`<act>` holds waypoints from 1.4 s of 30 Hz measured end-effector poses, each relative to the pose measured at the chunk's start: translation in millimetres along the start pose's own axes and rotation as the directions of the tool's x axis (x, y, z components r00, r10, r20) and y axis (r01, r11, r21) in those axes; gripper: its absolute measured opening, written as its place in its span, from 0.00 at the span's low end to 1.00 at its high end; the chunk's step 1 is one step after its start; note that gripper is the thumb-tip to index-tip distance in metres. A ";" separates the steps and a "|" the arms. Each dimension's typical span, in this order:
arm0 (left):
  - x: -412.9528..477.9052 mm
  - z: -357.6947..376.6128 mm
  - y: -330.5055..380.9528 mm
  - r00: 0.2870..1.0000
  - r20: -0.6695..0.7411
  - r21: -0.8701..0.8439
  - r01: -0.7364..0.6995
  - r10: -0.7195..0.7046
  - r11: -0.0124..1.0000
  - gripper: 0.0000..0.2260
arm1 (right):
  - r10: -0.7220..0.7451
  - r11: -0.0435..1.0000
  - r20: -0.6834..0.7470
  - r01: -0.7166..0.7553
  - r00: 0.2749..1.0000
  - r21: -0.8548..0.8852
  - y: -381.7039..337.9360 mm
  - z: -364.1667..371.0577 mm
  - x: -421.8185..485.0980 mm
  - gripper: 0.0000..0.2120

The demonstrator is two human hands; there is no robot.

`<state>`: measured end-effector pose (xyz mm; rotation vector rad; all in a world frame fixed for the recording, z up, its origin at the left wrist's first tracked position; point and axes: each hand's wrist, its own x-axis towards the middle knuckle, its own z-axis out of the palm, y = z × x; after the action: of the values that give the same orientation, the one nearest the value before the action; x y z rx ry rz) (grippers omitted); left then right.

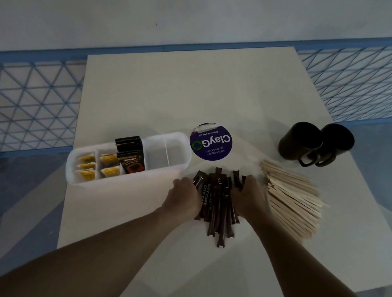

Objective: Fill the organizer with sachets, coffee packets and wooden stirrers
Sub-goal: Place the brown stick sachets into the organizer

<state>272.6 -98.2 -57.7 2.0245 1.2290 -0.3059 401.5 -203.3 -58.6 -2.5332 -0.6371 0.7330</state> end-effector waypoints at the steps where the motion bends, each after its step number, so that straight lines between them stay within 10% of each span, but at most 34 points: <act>1: 0.5 -1.3 -0.8 1.000 -0.002 -0.018 -0.002 0.002 1.000 0.14 | 0.003 1.000 0.009 -0.003 1.000 0.011 0.5 -2.2 0.8 0.04; 23: -16.6 -41.2 5.4 0.979 0.202 -0.243 0.067 -0.017 0.968 0.06 | 0.109 0.971 0.083 -0.124 0.991 0.205 -40.3 -35.7 8.6 0.11; 32: -13.1 -91.7 17.4 0.995 -0.082 -0.628 -0.090 0.050 0.773 0.05 | -0.008 0.836 0.163 -0.083 0.987 0.542 -114.8 -20.2 15.6 0.09; 42: 3.4 -131.3 -4.2 0.933 -0.346 -0.691 -0.182 -0.099 0.700 0.05 | -0.154 0.679 0.163 -0.016 0.974 0.734 -186.4 11.7 17.7 0.10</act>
<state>249.3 -3.7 30.5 1.4243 1.2467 0.5414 351.0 -40.8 20.5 -1.6817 -0.3819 0.9991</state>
